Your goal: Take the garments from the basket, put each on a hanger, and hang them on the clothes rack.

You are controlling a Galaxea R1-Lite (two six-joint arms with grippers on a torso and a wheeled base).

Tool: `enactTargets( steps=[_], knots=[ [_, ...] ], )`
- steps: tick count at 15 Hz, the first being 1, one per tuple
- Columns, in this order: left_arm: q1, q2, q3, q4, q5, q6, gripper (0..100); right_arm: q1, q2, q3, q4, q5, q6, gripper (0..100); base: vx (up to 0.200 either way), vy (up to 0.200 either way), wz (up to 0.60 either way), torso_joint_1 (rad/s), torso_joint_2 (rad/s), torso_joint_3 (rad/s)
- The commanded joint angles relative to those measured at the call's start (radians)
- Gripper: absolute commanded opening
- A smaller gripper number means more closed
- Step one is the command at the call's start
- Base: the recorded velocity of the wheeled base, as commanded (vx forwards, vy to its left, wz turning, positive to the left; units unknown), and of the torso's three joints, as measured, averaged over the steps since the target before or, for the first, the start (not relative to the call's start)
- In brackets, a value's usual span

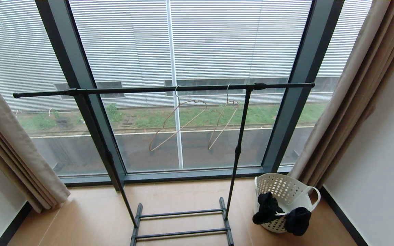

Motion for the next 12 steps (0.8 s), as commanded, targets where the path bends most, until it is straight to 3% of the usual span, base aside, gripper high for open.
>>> enactTargets(
  steps=[1,12],
  knots=[
    [0.0,0.001,0.0,0.0,0.0,-0.001,100,0.0,-0.001,0.0,0.0,0.0,0.0,100,0.0,0.0,0.0,0.0,0.0,0.0],
    [0.0,0.001,-0.002,0.0,-0.004,-0.004,100,0.0,-0.001,0.0,0.001,0.0,0.004,100,0.0,0.0,0.0,0.0,0.0,0.0]
  ],
)
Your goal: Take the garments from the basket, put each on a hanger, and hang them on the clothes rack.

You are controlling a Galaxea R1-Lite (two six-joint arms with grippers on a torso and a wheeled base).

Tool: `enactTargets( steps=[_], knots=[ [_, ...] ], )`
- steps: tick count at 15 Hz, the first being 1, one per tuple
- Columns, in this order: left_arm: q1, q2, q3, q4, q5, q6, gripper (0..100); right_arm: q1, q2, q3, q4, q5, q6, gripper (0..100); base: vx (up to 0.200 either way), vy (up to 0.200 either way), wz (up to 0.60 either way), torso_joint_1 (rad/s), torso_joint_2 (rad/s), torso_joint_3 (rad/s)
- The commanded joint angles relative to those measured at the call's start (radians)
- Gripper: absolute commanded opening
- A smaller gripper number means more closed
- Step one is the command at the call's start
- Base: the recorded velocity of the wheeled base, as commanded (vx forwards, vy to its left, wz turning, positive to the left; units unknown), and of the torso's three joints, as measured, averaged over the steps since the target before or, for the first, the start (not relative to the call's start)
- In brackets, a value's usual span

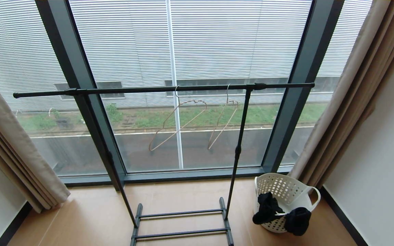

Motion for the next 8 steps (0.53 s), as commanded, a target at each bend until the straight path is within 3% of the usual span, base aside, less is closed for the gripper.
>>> enactTargets(
  steps=[1,8],
  knots=[
    [0.0,0.001,0.0,0.0,0.001,-0.001,100,0.0,-0.001,0.0,0.0,0.0,0.001,100,0.0,0.0,0.0,0.0,0.0,0.0],
    [0.0,0.001,0.0,0.0,0.001,-0.004,100,0.0,-0.001,0.0,0.003,0.003,-0.005,100,0.0,0.0,0.0,0.0,0.0,0.0]
  ],
)
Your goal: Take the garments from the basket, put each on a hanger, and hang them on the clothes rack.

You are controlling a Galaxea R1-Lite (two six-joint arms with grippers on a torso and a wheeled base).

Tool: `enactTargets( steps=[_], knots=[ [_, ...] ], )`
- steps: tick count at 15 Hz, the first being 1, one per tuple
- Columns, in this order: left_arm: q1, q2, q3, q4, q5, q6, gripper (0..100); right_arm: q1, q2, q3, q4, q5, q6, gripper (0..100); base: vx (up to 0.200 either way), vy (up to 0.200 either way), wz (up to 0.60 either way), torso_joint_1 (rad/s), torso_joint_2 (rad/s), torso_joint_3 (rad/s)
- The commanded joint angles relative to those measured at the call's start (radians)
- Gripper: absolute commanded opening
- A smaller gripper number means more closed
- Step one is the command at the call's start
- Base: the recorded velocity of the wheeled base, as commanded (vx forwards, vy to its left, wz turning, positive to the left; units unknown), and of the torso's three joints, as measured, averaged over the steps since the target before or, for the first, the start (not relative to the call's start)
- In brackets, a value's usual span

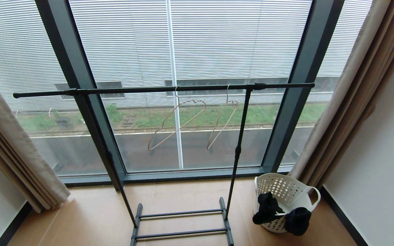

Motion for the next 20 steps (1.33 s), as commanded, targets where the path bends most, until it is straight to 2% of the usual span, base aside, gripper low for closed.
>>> enactTargets(
  steps=[1,9,20],
  knots=[
    [0.0,0.001,0.0,0.0,0.001,-0.002,100,0.0,-0.001,0.0,0.001,0.006,-0.001,100,0.0,0.0,0.0,0.0,0.0,0.0],
    [0.0,0.001,0.0,0.0,-0.001,-0.005,100,0.0,-0.001,0.0,0.001,0.015,-0.001,100,0.0,0.0,0.0,0.0,0.0,0.0],
    [0.0,0.001,0.0,0.0,-0.001,-0.005,100,0.0,-0.001,0.0,0.001,0.015,-0.001,100,0.0,0.0,0.0,-0.104,0.23,0.118]
  ],
)
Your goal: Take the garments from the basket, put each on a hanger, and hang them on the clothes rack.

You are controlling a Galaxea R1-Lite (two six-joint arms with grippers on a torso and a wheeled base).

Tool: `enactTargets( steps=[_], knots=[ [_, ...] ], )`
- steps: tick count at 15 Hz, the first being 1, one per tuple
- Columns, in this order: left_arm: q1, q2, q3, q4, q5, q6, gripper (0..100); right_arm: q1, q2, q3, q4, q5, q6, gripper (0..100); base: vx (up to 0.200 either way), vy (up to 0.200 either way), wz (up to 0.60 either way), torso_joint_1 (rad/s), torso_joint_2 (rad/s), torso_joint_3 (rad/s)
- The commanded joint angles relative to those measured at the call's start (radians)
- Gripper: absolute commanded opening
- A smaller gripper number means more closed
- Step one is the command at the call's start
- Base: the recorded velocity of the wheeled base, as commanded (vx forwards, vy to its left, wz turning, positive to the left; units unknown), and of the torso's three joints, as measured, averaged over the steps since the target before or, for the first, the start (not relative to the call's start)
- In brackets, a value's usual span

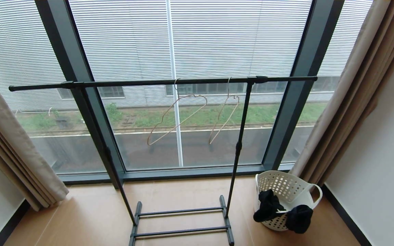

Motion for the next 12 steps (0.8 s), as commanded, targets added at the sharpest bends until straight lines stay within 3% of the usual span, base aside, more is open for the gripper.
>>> enactTargets(
  steps=[1,12],
  knots=[
    [0.0,0.001,0.0,0.0,0.0,-0.001,100,0.001,-0.001,0.0,-0.001,0.0,0.0,100,0.0,0.0,0.0,-0.149,0.34,0.173],
    [0.0,0.001,0.0,0.0,0.0,-0.001,100,0.001,-0.001,0.0,-0.001,0.0,0.0,100,0.0,0.0,0.0,-0.153,0.34,0.184]
  ],
)
